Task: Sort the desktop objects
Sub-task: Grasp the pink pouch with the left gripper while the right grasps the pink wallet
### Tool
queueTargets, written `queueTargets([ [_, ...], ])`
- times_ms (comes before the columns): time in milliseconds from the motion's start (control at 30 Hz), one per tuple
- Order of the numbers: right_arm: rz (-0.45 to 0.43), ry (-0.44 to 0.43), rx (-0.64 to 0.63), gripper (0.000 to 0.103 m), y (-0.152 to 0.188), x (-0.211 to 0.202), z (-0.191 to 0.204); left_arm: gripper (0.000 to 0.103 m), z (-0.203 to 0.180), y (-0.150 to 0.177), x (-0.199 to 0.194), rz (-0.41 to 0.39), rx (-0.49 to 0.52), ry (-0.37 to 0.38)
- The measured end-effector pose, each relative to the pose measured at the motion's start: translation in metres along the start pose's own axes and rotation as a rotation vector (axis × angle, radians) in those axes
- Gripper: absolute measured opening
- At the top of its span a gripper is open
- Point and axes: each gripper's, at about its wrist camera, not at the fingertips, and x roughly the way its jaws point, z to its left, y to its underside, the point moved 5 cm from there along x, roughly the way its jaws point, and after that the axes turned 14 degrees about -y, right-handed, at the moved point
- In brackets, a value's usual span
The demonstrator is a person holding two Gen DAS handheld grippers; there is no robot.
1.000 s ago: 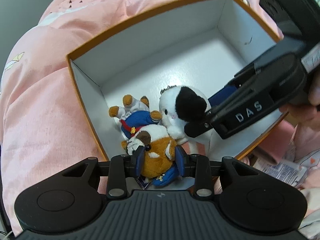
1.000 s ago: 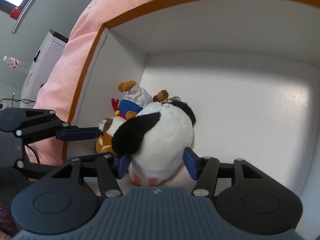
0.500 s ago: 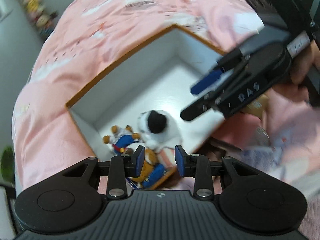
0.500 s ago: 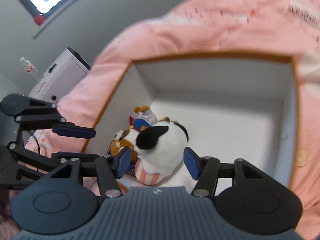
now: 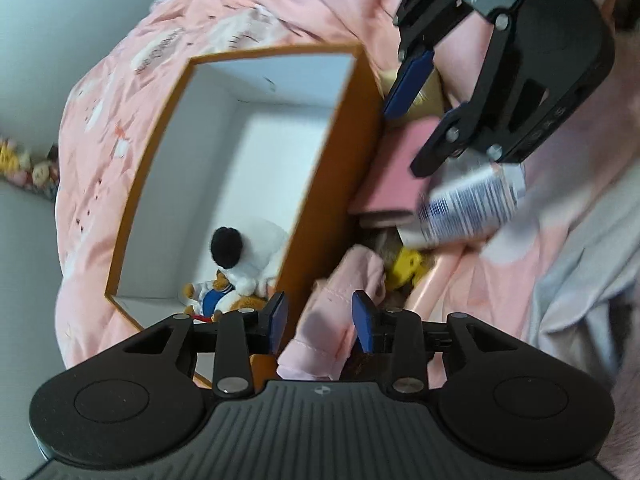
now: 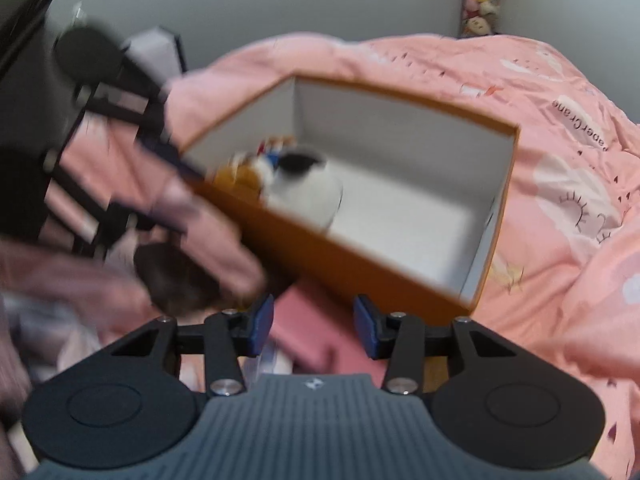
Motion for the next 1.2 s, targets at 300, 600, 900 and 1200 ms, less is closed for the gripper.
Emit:
queueTargets([
  [300, 0.111, 0.21, -0.151, 0.042, 0.036, 0.022, 0.011, 0.046, -0.022, -0.003, 0.019, 0.07, 0.134, -0.002],
  [600, 0.171, 0.427, -0.295, 0.037, 0.053, 0.052, 0.028, 0.046, -0.036, -0.003, 0.042, 0.146, 0.212, 0.04],
  [900, 0.154, 0.425, -0.313, 0.031, 0.05, 0.056, 0.025, 0.036, -0.031, 0.0, 0.052, 0.181, 0.16, 0.039],
  [1200, 0.057, 0.441, -0.311, 0.027, 0.044, 0.033, 0.038, 0.029, -0.009, 0.007, 0.043, 0.161, -0.008, 0.014],
])
